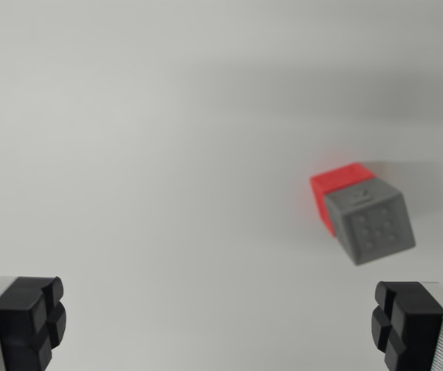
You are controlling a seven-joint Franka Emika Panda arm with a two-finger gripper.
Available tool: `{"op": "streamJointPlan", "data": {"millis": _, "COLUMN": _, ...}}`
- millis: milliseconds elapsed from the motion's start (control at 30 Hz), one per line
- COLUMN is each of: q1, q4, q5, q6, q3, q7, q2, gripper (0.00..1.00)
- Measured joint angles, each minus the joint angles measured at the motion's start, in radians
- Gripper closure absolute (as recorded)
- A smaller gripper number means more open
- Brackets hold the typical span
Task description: Destack cube
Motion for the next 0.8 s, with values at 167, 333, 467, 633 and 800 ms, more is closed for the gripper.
{"op": "streamJointPlan", "data": {"millis": 167, "q1": -0.012, "q4": -0.026, "q5": 0.002, "q6": 0.024, "q3": -0.008, "q7": -0.050, "q2": 0.000, "gripper": 0.00}}
{"op": "streamJointPlan", "data": {"millis": 333, "q1": -0.023, "q4": -0.051, "q5": 0.005, "q6": 0.047, "q3": -0.016, "q7": -0.100, "q2": 0.001, "gripper": 0.00}}
{"op": "streamJointPlan", "data": {"millis": 467, "q1": -0.033, "q4": -0.068, "q5": 0.007, "q6": 0.066, "q3": -0.022, "q7": -0.140, "q2": 0.005, "gripper": 0.00}}
{"op": "streamJointPlan", "data": {"millis": 633, "q1": -0.049, "q4": -0.094, "q5": 0.010, "q6": 0.096, "q3": -0.032, "q7": -0.204, "q2": 0.013, "gripper": 0.00}}
{"op": "streamJointPlan", "data": {"millis": 800, "q1": -0.065, "q4": -0.116, "q5": 0.013, "q6": 0.125, "q3": -0.041, "q7": -0.266, "q2": 0.024, "gripper": 0.00}}
